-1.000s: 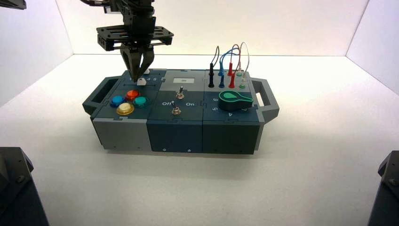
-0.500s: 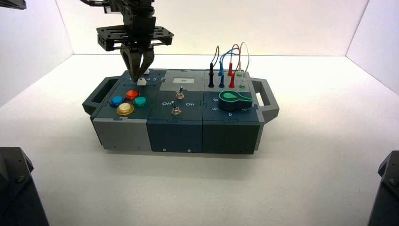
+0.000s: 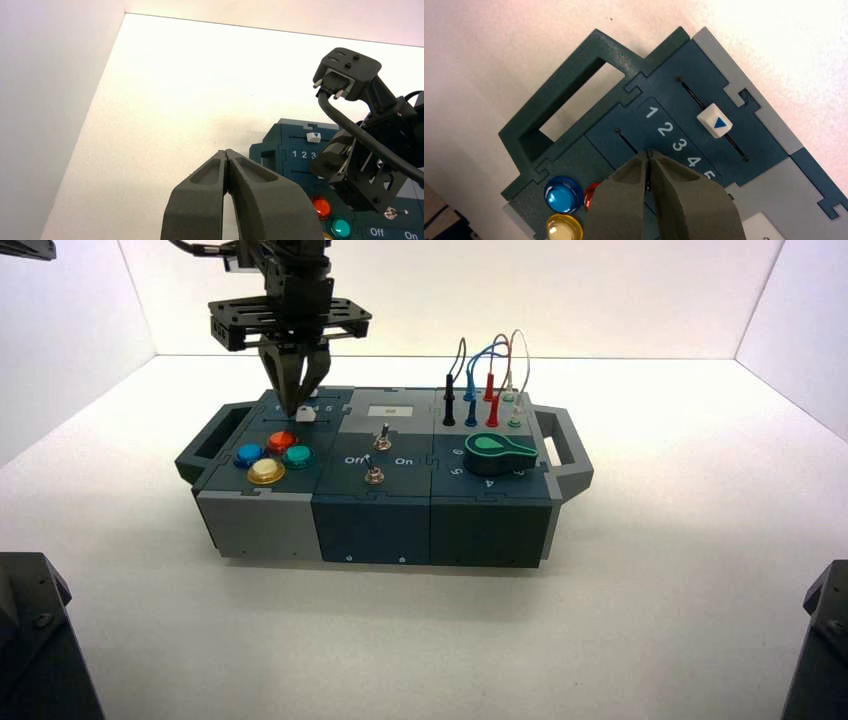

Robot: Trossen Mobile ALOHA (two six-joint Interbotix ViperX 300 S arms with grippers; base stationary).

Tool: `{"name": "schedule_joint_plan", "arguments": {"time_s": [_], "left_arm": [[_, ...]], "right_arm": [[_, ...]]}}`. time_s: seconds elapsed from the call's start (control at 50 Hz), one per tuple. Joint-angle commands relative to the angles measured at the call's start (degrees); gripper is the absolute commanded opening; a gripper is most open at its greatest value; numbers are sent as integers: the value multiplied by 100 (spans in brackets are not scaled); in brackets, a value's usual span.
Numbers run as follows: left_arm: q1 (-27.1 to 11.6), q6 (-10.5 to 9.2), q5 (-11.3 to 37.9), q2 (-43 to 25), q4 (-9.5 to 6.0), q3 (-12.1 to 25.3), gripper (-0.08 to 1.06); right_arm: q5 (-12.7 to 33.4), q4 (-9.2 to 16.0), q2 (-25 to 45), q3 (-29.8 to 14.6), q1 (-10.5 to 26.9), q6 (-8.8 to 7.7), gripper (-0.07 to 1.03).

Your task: Move the bottom slider to position 4.

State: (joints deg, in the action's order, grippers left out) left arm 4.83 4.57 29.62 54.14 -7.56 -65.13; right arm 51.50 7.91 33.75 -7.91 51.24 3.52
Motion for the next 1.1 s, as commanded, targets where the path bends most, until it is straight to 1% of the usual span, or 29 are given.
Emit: {"name": "schedule_joint_plan", "arguments": {"time_s": [0.02, 0.3, 0.44, 0.66, 0.8, 0.88, 0.98, 1.1], "left_arm": [[35, 18, -44, -35, 0, 158, -3], [35, 18, -44, -35, 0, 158, -3], [35, 18, -35, -35, 0, 158, -3], [35, 18, -44, -35, 0, 158, -3], [35, 18, -44, -35, 0, 158, -3], [35, 18, -44, -35, 0, 158, -3], [35, 18, -35, -18, 0, 158, -3], [35, 18, -35, 0, 0, 158, -3]], "right_arm": [[26, 18, -141, -53, -26, 9, -2], [18, 18, -141, -79, -26, 0, -2], [18, 18, -123, -176, -18, -9, -2], [70, 18, -88, -580, -18, -18, -2], [246, 18, -9, -861, -26, -18, -2], [334, -35, 18, -949, -26, -9, -2], [396, -220, 9, -940, -35, 26, -2], [483, -255, -26, -896, -114, 35, -2]]}}
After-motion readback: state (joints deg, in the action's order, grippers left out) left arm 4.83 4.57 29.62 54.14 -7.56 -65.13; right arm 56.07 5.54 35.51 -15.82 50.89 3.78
